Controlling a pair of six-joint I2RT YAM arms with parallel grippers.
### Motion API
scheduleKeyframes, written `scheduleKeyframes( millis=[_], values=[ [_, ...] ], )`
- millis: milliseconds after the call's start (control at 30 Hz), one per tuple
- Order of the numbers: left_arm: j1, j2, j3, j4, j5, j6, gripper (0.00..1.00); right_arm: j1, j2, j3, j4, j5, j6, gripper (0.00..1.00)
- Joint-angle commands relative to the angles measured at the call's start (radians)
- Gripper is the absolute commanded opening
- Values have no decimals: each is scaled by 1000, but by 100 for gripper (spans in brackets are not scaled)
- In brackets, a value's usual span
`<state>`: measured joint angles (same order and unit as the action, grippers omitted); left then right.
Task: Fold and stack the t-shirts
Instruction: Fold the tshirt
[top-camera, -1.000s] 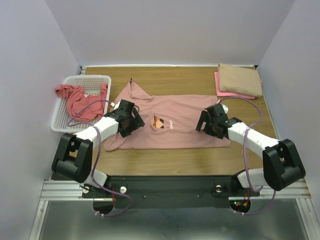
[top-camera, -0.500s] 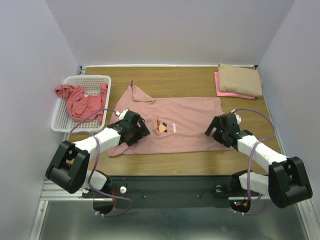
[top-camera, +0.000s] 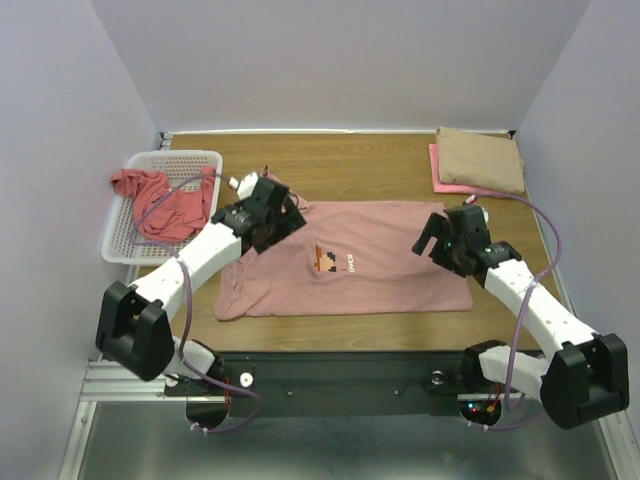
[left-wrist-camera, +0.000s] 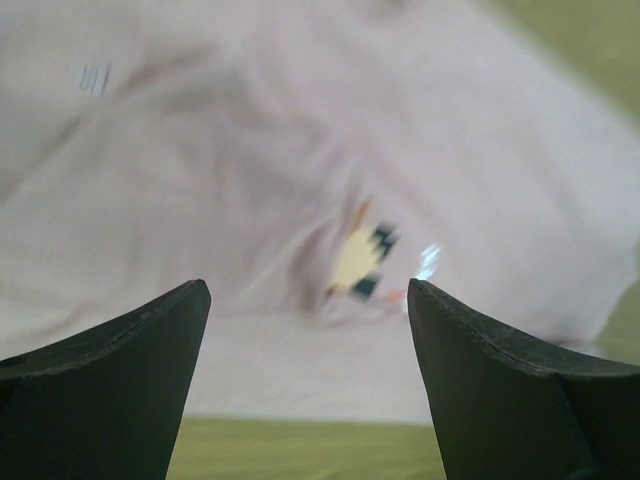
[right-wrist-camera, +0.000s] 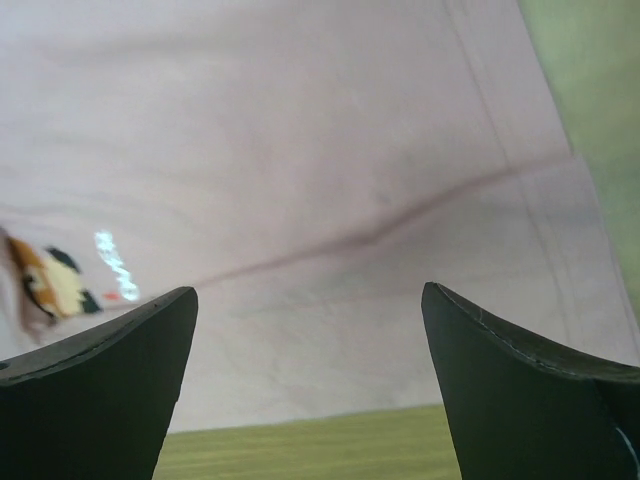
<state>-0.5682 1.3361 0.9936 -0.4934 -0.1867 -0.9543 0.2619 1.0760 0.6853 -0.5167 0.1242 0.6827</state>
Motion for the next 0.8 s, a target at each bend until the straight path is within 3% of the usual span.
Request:
scheduleKeyframes(
  millis=[0, 200, 333, 367, 467, 600, 767],
  values=[
    [91, 109, 204, -42, -96, 109, 93, -3, 64, 165, 4, 52, -80, 100],
    [200, 408, 497, -42, -83, 206, 93, -6, 215, 310, 6, 129, -89, 100],
    [223, 705, 814, -149, -150, 264, 92, -9, 304, 414, 18, 146, -45, 100],
    [229, 754, 965, -183, -160, 278, 92, -9, 320, 436, 20, 132, -46, 100],
    [240, 894, 1158, -252, -209, 296, 92, -10, 370, 468, 21, 135, -78, 100],
    [289, 979, 1220, -209, -171, 315, 91, -13, 398, 450, 21, 166, -84, 100],
    [324, 1048, 1258, -139, -100, 339, 79, -15, 443, 453, 26, 180, -94, 100]
  ],
)
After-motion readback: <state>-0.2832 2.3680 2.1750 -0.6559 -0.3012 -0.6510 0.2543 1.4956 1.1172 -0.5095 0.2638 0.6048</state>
